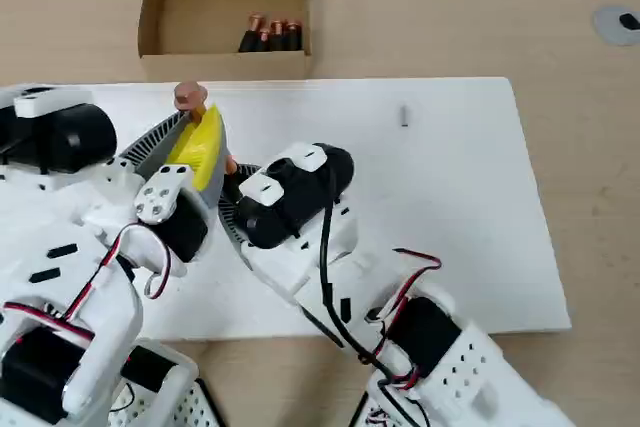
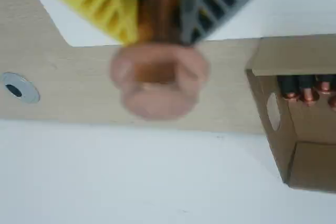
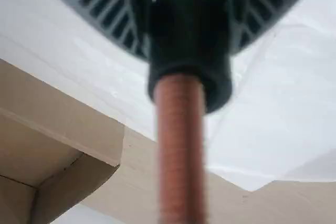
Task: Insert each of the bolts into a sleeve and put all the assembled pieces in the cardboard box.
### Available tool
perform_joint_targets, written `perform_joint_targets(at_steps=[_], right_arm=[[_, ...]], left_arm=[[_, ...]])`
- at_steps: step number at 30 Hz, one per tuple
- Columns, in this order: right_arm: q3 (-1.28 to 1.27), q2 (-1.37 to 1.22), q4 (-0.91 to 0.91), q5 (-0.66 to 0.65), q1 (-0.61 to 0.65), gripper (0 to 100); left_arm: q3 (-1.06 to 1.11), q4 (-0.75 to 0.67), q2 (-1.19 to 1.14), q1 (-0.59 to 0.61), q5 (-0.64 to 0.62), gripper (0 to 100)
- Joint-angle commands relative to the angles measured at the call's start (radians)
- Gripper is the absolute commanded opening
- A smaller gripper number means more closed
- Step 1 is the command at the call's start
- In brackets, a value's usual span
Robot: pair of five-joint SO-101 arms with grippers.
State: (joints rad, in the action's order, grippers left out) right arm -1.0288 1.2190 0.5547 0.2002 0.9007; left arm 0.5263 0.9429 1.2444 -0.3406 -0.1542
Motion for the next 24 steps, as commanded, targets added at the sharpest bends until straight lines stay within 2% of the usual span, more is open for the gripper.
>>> perform_joint_targets(at_steps=[1, 12, 24], right_arm=[[0.013, 0.028, -0.023, 0.008, -0.013, 1.0], [0.013, 0.028, -0.023, 0.009, -0.013, 1.0], [0.015, 0.028, -0.023, 0.009, -0.013, 1.0]], left_arm=[[0.003, -0.021, 0.002, -0.006, 0.017, 0], [0.035, -0.023, 0.004, -0.005, 0.063, 0], [0.057, -0.017, 0.004, -0.005, 0.060, 0]])
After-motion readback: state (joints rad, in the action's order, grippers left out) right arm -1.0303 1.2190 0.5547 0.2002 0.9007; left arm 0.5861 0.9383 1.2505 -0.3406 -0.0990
